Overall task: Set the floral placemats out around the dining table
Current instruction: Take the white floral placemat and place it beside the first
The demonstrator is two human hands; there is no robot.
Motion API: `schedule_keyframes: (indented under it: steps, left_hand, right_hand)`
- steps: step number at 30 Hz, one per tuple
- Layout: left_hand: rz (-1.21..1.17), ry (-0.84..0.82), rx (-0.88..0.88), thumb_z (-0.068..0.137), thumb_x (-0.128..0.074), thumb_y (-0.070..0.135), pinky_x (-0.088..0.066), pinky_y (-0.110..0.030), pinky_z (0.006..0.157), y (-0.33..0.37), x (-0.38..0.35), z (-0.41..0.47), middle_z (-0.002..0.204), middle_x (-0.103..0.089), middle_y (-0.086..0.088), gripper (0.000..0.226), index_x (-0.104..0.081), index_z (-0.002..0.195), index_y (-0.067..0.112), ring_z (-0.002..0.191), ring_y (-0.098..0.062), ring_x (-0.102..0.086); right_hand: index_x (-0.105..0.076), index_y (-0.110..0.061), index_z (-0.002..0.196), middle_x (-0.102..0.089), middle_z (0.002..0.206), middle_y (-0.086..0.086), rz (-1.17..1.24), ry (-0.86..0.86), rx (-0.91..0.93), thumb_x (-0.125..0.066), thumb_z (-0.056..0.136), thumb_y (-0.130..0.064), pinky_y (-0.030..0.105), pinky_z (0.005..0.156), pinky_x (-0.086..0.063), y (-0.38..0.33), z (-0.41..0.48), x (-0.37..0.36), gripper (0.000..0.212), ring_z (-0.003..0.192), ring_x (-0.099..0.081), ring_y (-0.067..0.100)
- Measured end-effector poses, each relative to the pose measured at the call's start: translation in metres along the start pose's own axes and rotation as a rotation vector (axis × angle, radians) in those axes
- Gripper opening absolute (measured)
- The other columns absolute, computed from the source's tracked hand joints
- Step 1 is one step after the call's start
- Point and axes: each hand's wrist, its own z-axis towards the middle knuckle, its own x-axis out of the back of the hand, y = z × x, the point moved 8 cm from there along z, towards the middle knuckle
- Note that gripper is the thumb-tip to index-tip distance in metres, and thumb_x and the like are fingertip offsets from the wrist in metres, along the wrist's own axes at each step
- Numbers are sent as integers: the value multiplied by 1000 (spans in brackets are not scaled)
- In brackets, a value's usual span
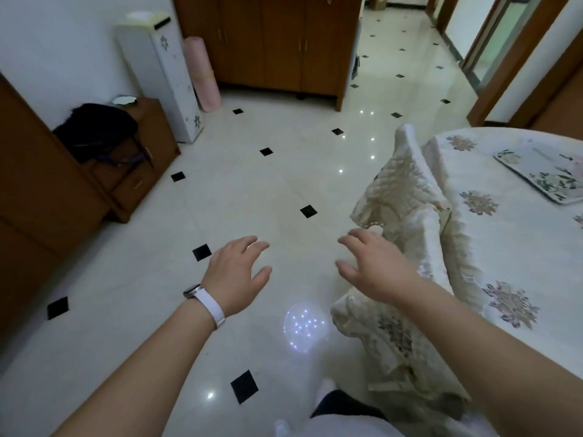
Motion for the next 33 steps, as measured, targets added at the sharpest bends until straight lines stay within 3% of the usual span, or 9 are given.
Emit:
schedule_keyframes:
  steps: [8,14,23,33]
  left_hand:
    - [37,-2,80,82,-38,55,-33,-43,106,-58,6,73,142,-50,-2,58,-53,131,28,128,-22,-47]
    - [70,-26,123,83,-40,53,-30,-44,109,-79,4,198,142,-49,0,55,-54,130,28,131,-23,-43]
    - [19,-38,-48,80,-35,56,-28,-42,109,-16,4,394,143,-48,-1,61,-53,131,28,132,-23,-43]
    - [-13,-103,-201,82,-36,54,-32,-42,107,-11,-14,569,145,-45,-2,59,-52,132,26,134,-22,-40]
  right_hand:
    - [-47,-20,141,-46,144,1,66,-24,36,-49,95,-44,37,103,-38,-5,120,-16,52,131,-43,24]
    - [-46,-21,141,-45,144,0,110,-72,38,-47,96,-45,38,102,-40,34,230,-17,51,128,-44,24]
    - [-50,-21,136,-49,139,-1,119,11,-84,-48,96,-43,37,98,-41,143,356,51,46,125,-47,24]
    - [-53,-23,137,-47,143,-1,135,9,-241,-45,98,-42,37,102,-40,216,463,61,44,128,-44,22]
